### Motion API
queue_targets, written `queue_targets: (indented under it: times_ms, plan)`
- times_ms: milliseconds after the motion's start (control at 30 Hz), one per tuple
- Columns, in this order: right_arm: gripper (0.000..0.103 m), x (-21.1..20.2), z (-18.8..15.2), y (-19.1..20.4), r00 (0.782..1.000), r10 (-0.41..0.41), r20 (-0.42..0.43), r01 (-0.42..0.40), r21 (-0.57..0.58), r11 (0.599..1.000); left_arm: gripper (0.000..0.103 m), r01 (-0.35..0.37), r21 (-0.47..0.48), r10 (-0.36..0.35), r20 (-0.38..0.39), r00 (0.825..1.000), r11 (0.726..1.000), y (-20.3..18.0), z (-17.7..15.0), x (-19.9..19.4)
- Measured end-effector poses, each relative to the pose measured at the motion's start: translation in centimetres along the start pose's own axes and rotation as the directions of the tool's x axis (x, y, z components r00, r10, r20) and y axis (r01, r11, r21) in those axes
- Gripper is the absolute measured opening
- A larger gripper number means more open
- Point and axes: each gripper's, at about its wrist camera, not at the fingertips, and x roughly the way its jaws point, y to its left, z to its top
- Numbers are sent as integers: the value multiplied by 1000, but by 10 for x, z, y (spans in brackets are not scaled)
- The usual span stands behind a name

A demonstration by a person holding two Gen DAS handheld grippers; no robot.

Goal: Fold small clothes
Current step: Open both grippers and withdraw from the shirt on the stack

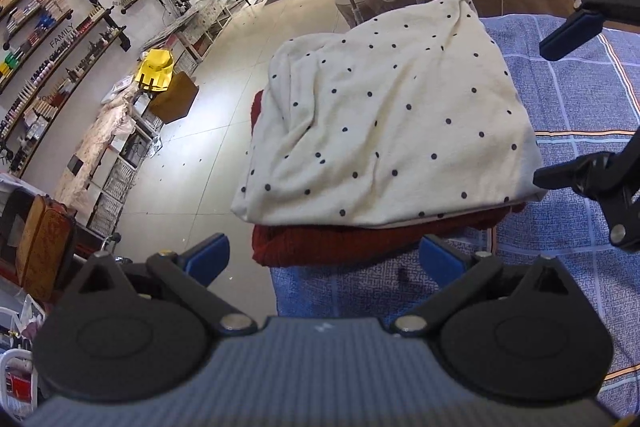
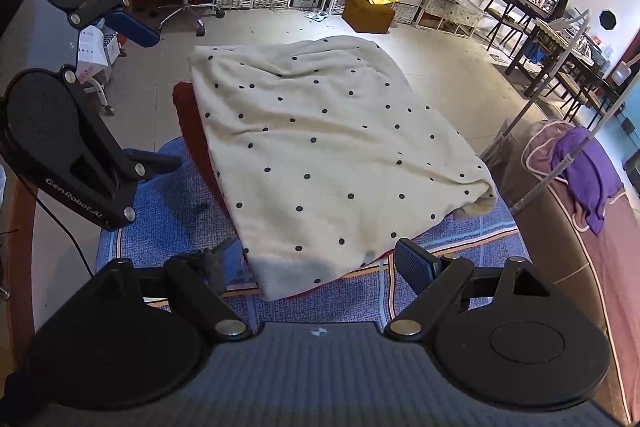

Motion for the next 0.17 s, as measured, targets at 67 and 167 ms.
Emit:
queue_targets:
  times_ms: [67,167]
  plan:
    - [103,0,1,1,1000,-1,-3,1,1,1000,103,4,0,-4,1,1000,1000,0,0,0]
    - [103,0,1,1,1000,-2,-3,2,3,1000,103,-7,-5,7,-4,1000,1000,1,0,0]
